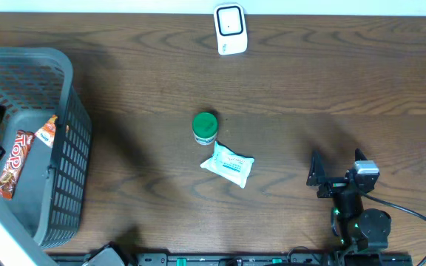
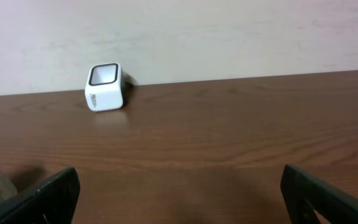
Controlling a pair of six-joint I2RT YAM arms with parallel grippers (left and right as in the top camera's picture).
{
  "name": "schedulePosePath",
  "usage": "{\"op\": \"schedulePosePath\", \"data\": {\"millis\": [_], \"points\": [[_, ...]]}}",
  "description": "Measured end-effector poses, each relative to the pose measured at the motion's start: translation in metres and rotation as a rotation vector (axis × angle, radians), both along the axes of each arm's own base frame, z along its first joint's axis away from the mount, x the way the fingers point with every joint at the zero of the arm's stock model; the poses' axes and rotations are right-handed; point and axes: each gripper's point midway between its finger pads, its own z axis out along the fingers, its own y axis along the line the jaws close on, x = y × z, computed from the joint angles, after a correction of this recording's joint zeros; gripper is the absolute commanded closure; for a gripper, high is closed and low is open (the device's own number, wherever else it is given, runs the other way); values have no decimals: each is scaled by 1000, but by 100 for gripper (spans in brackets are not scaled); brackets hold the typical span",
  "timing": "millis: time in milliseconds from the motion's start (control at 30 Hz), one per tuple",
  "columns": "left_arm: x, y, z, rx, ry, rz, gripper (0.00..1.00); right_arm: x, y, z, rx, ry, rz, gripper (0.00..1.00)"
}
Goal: Scan the item barcode
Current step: 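Move the left gripper back into the basket toward the orange box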
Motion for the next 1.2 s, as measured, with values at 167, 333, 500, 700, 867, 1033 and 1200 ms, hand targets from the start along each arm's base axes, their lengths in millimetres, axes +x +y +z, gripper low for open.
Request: {"op": "schedulePosePath", "data": {"millis": [167, 333, 500, 700, 867, 1033, 1200], "points": [[3, 11, -28, -74, 87, 29, 17, 0, 0, 0, 0, 0, 0, 1], [9, 17, -59, -134, 163, 33, 17, 0, 0, 0, 0, 0, 0, 1], [10, 24, -86, -172, 245, 45, 17, 0, 0, 0, 0, 0, 0, 1], [11, 30, -103, -187, 302, 57, 17, 0, 0, 0, 0, 0, 0, 1], [13, 34, -109, -182, 316, 63, 17, 0, 0, 0, 0, 0, 0, 1], [13, 36, -127, -185, 332, 67, 17, 0, 0, 0, 0, 0, 0, 1], [13, 37, -152, -196, 347, 70, 17, 0, 0, 0, 0, 0, 0, 1]]}}
